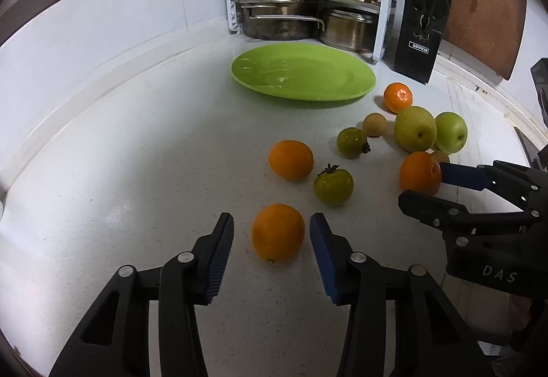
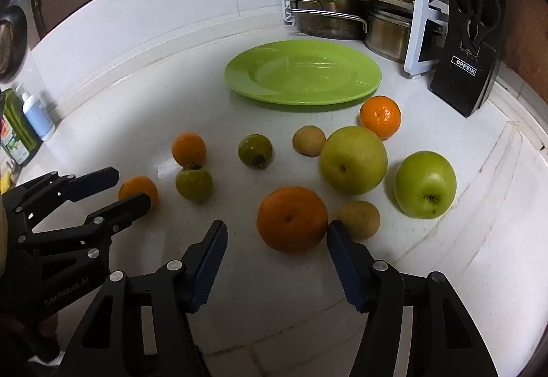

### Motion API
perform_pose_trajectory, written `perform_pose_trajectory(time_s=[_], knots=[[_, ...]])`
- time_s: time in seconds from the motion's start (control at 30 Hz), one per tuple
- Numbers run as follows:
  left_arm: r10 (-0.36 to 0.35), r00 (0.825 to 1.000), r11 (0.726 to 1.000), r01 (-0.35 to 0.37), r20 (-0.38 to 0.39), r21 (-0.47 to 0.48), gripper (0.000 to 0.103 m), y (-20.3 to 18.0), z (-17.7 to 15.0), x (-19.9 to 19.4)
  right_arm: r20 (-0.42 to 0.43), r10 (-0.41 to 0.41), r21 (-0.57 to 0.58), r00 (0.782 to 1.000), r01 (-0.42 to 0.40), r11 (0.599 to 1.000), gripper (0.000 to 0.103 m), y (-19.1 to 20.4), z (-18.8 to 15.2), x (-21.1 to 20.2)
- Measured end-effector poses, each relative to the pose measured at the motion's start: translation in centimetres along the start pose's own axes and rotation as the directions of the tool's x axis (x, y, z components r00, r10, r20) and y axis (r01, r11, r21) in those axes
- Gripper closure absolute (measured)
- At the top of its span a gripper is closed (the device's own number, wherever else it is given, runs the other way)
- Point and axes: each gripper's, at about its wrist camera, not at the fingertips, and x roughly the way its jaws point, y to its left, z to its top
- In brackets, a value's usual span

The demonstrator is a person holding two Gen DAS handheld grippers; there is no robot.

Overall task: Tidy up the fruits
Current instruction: 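Move the left tool to a large orange while the right tool approaches another orange, then close the left tool on the large orange while the right tool closes on an orange, then carry both oranges over the green plate and open both tools to release them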

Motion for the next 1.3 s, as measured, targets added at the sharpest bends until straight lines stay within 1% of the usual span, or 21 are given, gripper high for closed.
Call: perform_pose_trajectory(time_s=[0.03,0.23,0.37,0.5,0.8,0.97,1.17,1.3], knots=[[-0.003,1.0,1.0,0.003,-0.005,0.002,0.063,0.0,0.0,0.1,-0.001,0.0,0.001,1.0,0.0,1.0,0.043,0.0,0.1,0.0],[-0.026,0.999,1.0,0.026,-0.033,0.005,0.07,0.1,-0.1,0.6,-0.005,-0.019,-0.001,1.0,0.019,1.0,0.05,-0.1,0.2,0.4],[-0.032,0.999,0.999,0.033,-0.033,0.007,0.07,0.2,0.0,0.6,-0.003,-0.035,0.001,0.999,0.035,0.999,0.059,-0.2,0.2,0.5],[-0.039,0.999,0.999,0.039,-0.033,0.002,0.07,0.3,0.0,0.3,-0.002,-0.028,0.022,1.0,0.028,0.999,0.059,-0.5,0.2,0.4],[-0.046,0.999,0.999,0.046,0.022,0.007,0.07,-0.2,1.2,-1.3,0.03,-0.003,0.0,1.0,0.003,1.0,0.059,0.0,0.5,-0.9],[-0.041,0.997,0.999,0.04,0.071,0.015,0.07,-0.5,2.4,-2.1,0.049,0.017,-0.012,0.999,-0.016,1.0,0.059,-0.3,1.4,-1.4],[-0.045,0.992,0.999,0.042,0.122,0.025,0.07,-0.9,4.6,-2.4,0.076,0.034,-0.038,0.997,-0.031,0.999,0.059,-0.8,3.3,-1.7],[-0.042,0.989,0.999,0.037,0.14,0.035,0.07,-1.2,6.1,-2.1,0.097,0.046,-0.048,0.994,-0.041,0.998,0.059,-1.4,4.9,-1.6]])
